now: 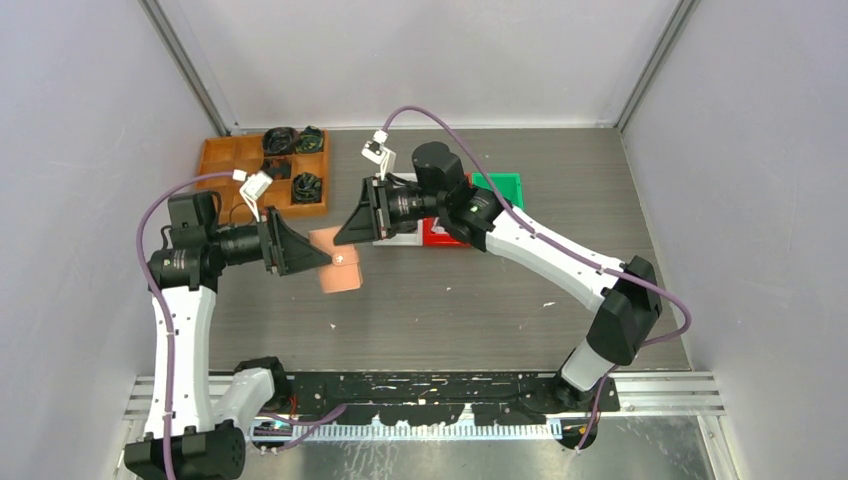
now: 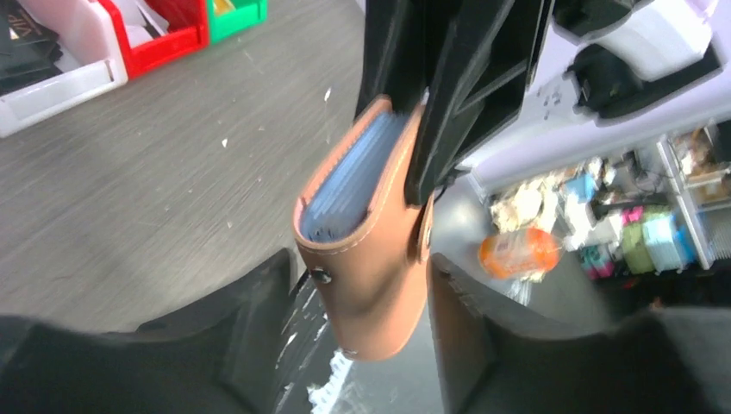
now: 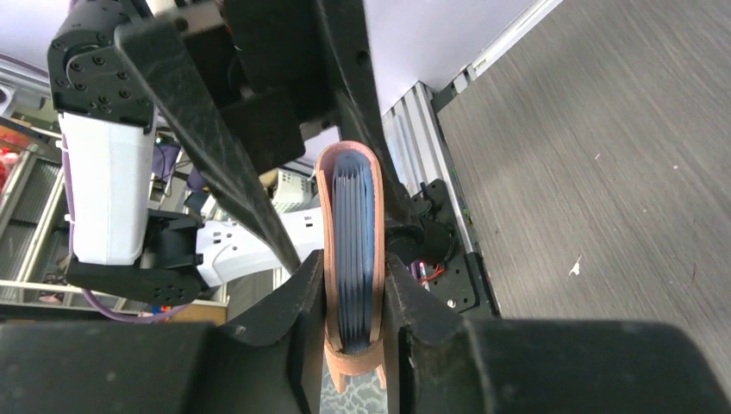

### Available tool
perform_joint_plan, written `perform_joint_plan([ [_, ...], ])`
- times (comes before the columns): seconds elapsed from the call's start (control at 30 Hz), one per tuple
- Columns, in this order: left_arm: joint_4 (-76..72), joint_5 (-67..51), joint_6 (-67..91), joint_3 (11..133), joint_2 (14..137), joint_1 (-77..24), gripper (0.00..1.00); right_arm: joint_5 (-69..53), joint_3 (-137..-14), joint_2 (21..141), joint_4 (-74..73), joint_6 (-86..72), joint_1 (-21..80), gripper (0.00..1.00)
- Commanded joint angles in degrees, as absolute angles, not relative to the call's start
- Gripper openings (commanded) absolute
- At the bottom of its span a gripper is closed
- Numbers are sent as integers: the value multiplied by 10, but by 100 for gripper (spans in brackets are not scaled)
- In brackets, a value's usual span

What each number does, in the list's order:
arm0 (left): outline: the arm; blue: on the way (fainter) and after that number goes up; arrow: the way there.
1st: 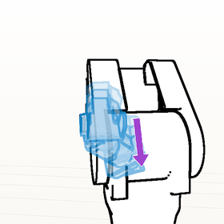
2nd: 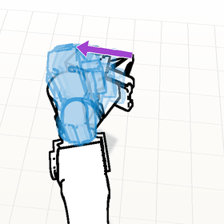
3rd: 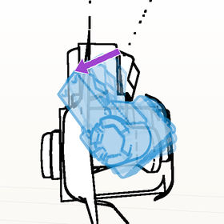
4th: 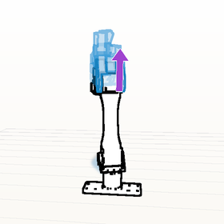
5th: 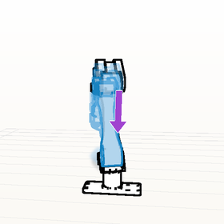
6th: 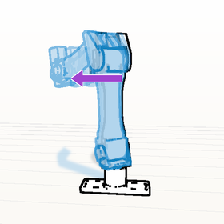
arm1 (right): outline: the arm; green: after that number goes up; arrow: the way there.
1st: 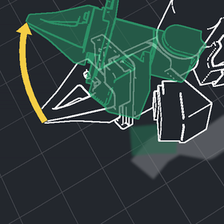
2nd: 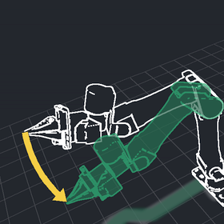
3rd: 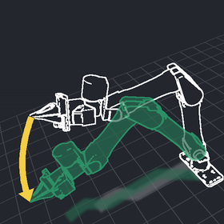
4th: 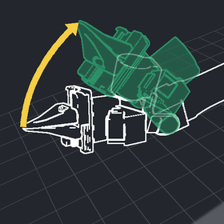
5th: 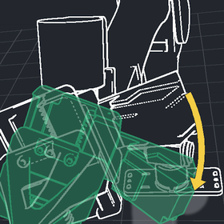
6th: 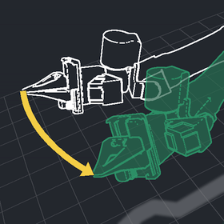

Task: Take the credit cards out of the card holder
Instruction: Open the card holder.

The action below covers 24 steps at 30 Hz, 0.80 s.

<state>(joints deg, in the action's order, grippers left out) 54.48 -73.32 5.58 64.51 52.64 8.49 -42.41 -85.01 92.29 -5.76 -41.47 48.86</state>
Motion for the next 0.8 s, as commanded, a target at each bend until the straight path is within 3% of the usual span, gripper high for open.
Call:
perform_joint_plan([
  [0.0, 522, -769, 72, 635, 518, 73, 79, -420, -846, 892, 26, -447, 491, 22],
  [0.07, 517, -768, 88, 621, 514, 69, 97, -406, -842, 884, 33, -447, 491, 20],
  [0.23, 502, -782, 129, 590, 496, 66, 98, -365, -805, 858, 94, -466, 487, 13],
  [0.43, 474, -807, 166, 568, 473, 65, 76, -318, -762, 839, 162, -495, 486, 12],
  [0.63, 433, -791, 202, 555, 471, 66, 41, -317, -762, 851, 180, -515, 487, 16],
  [0.7, 421, -770, 209, 555, 473, 66, 27, -313, -760, 853, 180, -516, 487, 23],
  [0.73, 415, -753, 212, 554, 474, 66, 20, -309, -759, 853, 175, -516, 486, 30],
  [0.77, 410, -733, 212, 554, 476, 65, 16, -298, -760, 852, 161, -510, 487, 45],
])
